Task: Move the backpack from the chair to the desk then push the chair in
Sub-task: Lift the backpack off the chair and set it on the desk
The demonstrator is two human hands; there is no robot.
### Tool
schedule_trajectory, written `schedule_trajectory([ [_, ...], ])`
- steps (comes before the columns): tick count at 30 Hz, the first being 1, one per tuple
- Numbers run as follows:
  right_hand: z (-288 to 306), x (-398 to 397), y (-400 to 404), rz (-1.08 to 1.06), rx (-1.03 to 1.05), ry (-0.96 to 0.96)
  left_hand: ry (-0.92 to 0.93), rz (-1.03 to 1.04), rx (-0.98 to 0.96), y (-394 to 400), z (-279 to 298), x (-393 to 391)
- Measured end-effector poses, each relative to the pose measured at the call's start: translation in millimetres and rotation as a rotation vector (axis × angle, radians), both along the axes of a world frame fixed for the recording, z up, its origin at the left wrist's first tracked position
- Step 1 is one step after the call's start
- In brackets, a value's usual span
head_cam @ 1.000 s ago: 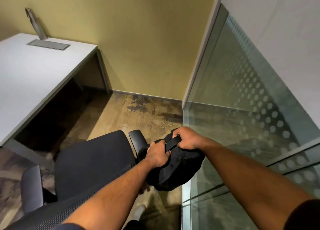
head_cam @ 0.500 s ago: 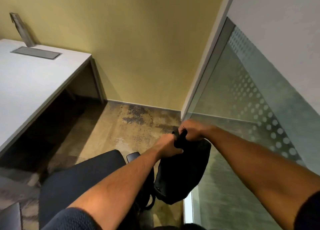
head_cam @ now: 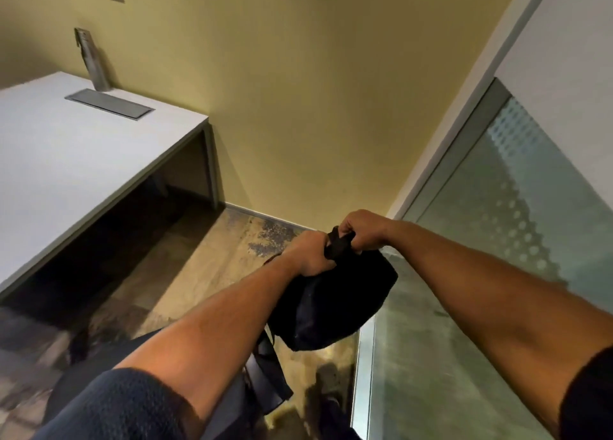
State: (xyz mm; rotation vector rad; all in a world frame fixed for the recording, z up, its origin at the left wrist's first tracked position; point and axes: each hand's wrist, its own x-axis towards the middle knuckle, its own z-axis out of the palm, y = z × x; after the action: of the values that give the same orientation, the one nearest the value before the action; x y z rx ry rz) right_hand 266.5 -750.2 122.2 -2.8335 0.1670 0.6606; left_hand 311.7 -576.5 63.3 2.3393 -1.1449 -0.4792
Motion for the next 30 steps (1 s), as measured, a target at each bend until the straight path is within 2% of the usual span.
schedule_trajectory([
  [11, -7.4, 162.5, -71.4, 0.271, 0.068, -0.091, -0.064, 0.27, 0.055, -58.0, 2.2, 131.4],
  [17, 0.5, 245.7, -83.2, 0.446, 0.101, -0.107, -0.088, 0.453, 0.077, -70.3, 7.7, 185.0],
  [25, -11.2, 353.1, -78.8, 0.52, 0.109, -0.079, -0.026, 0.544, 0.061, -68.0, -3.4, 273.7],
  [30, -24.6, 421.9, -72.4, 0.53, 0.09, -0.055, 0.007, 0.526, 0.065, -60.1, -14.9, 342.0],
])
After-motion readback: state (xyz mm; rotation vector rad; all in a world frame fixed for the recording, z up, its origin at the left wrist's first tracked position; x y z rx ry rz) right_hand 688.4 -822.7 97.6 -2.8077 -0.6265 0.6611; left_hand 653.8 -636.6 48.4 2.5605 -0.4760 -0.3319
